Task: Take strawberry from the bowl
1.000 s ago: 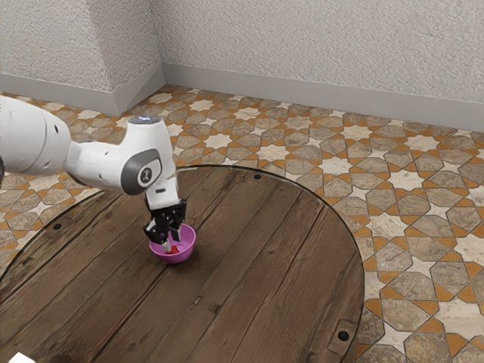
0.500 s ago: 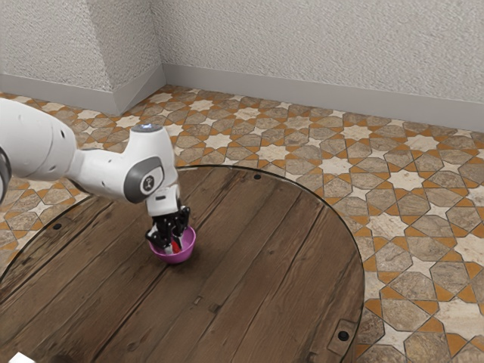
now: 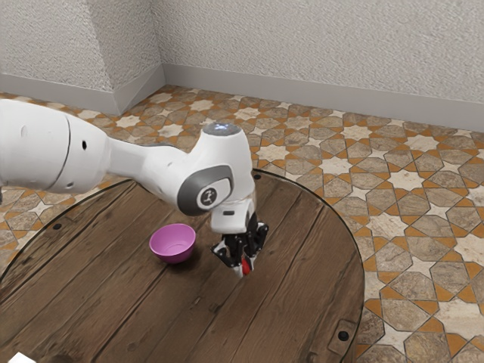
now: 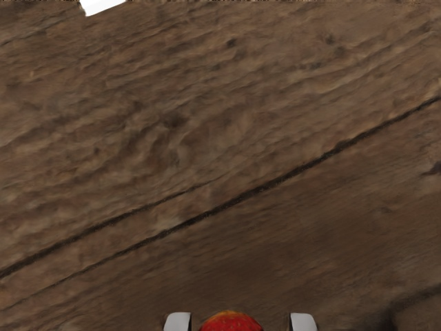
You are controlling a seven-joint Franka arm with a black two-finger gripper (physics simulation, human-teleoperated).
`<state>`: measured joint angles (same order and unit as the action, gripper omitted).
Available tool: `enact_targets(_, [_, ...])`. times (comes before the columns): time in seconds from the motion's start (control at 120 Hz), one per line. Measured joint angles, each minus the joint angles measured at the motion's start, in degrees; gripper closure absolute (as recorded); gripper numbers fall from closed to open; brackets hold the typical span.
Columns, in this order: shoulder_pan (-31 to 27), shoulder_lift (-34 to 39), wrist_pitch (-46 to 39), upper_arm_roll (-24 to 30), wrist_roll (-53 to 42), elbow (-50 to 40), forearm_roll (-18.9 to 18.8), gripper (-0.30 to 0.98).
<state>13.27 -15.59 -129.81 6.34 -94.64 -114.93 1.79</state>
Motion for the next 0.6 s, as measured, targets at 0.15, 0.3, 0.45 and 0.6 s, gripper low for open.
enact_targets(0.15, [0.34, -1.4, -0.45, 0.07, 1.05, 0.27, 0.22, 0.52])
enact_targets(0.3, [0.32, -1.14, -0.08, 0.05, 1.97, 0.23, 0.25, 0.26])
enact_targets(0.45, [-0.52, 12.83, 7.2, -2.68, 8.23, -0.15, -2.29, 0.13])
enact_targets(0.6, [-0.74, 24.37, 22.89, -6.79, 22.62, 7.8, -5.69, 0.06])
